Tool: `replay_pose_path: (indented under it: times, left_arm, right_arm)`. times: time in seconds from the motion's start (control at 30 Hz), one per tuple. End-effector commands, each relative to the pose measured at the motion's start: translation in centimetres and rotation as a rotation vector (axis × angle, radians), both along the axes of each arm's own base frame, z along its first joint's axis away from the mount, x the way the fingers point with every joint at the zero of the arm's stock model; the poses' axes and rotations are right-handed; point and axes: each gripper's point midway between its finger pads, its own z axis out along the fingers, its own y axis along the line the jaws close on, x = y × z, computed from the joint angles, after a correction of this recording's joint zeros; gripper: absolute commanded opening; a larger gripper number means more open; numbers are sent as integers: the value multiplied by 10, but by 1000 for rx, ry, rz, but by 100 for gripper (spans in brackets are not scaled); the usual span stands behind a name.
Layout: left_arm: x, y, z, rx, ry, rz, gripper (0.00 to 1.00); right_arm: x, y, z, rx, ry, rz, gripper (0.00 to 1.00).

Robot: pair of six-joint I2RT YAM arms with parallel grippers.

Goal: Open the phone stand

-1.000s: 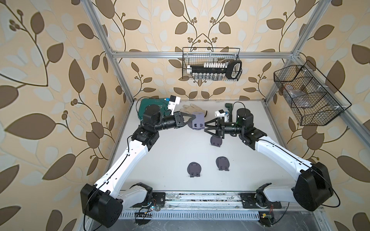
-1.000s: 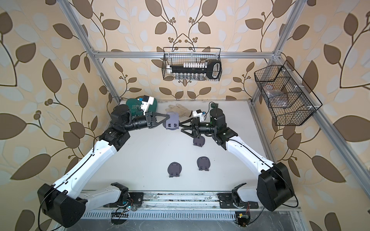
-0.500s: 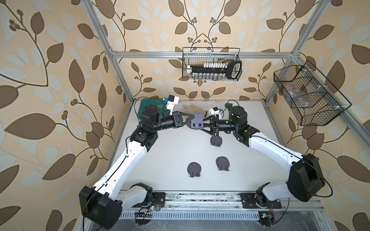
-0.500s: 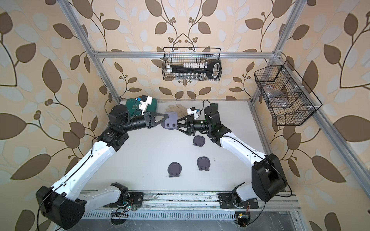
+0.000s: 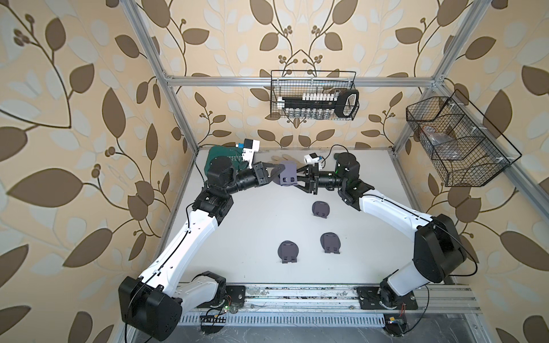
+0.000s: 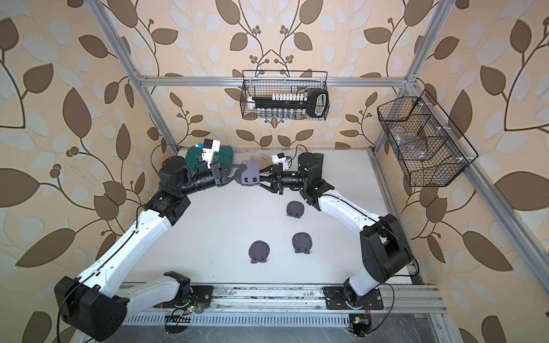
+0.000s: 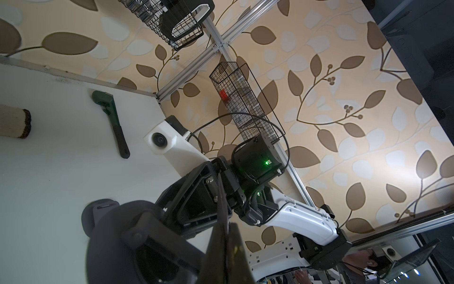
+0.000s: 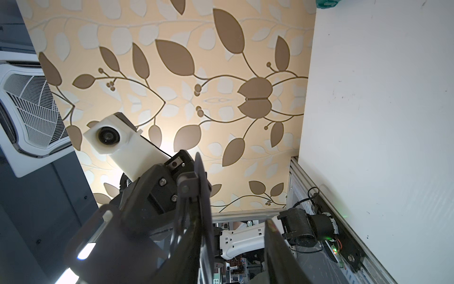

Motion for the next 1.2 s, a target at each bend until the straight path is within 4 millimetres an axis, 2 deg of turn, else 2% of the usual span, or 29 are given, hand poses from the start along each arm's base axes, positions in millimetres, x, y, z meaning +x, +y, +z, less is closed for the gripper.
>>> replay_pose_path:
  times: [0.0,0.33,0.47,0.63,0.77,0.9,1.03,1.17]
  left_arm:
    - [-14,-14,2,-17,-8,-93,0]
    - [-4,-18,-14,-33,30,-91,0]
    - [1,-18,-22,-53,41,-81,0]
    - [5,-18,-25,-62,45,-69,0]
    - [5,-17,-20,-74,31,-61,0]
    - [5,-17,-11,-86,16,-61,0]
    - [2,-17,0,-100,1,-75,0]
    - [-1,-16,10,-107,-16,-76,0]
  right_arm:
    - [-23,12,45,99,-148,85,42]
    - [-28,11,67,173,-221,108,42]
    - [-29,13,76,201,-234,129,39]
    - [-32,16,74,197,-239,144,32]
    - [-35,17,67,183,-224,145,17]
    - [-37,16,53,160,-198,142,14]
    - [-36,15,41,136,-180,134,0]
    - [-33,16,28,103,-146,125,0]
